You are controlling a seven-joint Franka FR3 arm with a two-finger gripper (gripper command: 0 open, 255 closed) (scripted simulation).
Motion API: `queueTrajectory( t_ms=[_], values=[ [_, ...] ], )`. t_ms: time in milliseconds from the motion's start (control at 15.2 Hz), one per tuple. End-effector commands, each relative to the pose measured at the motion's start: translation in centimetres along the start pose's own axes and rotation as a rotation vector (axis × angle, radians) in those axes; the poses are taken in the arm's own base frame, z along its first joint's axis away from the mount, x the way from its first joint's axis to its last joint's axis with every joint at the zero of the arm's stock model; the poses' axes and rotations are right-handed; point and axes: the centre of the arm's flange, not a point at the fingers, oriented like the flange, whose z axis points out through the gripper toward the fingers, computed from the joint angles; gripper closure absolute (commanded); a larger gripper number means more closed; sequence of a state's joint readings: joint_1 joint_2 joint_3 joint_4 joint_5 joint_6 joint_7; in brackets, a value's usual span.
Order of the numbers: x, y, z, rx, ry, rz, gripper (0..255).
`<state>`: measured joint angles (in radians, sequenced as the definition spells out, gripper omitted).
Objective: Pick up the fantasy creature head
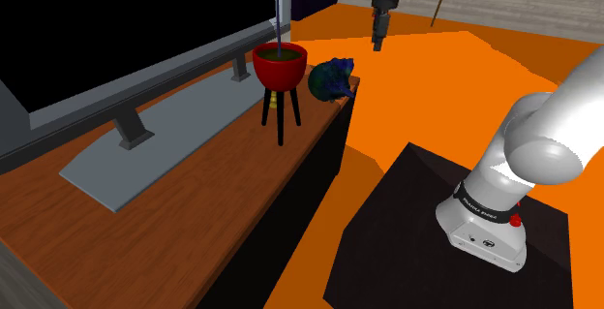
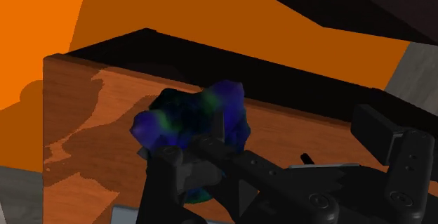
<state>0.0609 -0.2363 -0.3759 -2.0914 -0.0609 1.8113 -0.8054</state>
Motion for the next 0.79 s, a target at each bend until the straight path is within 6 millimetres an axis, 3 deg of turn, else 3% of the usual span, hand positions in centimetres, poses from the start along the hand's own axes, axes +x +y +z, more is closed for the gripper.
queueTrajectory(
  t_ms=[0, 726],
  values=[
    [1.2, 2.3, 1.0, 0.001, -0.007, -0.059, 0],
    [9.6, 12.8, 6.2, 0.013, -0.040, -0.347, 0]
  ],
)
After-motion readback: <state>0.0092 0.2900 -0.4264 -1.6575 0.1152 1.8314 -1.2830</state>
